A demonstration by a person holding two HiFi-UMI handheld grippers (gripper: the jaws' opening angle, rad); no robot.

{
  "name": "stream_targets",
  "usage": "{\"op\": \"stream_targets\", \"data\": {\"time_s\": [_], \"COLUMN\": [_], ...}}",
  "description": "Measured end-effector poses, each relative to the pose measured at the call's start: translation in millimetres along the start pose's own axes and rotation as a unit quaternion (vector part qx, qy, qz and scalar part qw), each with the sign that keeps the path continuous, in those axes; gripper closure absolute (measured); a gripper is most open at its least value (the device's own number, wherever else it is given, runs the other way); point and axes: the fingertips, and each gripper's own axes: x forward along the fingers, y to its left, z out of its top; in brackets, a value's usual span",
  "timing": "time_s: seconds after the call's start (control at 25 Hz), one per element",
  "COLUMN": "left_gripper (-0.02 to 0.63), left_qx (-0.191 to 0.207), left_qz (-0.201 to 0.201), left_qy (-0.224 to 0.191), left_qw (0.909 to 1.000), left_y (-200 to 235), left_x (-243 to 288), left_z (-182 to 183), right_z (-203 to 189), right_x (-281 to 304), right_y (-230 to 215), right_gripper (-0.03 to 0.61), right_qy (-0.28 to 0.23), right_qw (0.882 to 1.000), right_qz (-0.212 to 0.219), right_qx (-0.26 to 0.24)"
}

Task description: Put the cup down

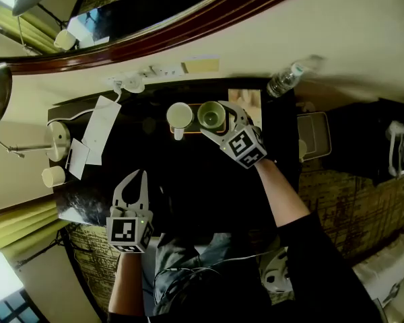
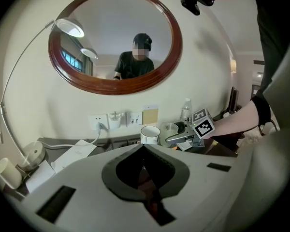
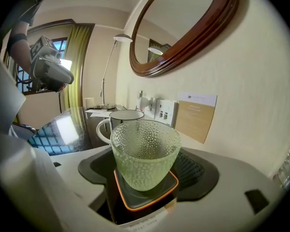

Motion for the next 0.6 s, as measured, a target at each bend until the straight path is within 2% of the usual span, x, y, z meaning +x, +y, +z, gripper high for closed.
{"op": "stream_targets", "data": {"time_s": [0.4, 0.6], "left_gripper": [0.609, 0.609], "left_qx": [0.0, -0.002], "left_qz": [-0.004, -0.023], "left_qy": [0.009, 0.002], "left_qw": [1.0, 0.9997], "left_y": [0.2, -8.4], "left_x": [-5.8, -10.9], "left_z": [-5.6, 16.4], "right_z": [15.8, 29.1], "right_x": [-20.2, -50.5], "right_y": [3.3, 14.3], "right_gripper": [0.196, 0.195], "right_qy": [-0.016, -0.018], "right_qw": [1.0, 0.999], "right_qz": [-0.016, -0.038], "right_qx": [0.009, 0.029]}}
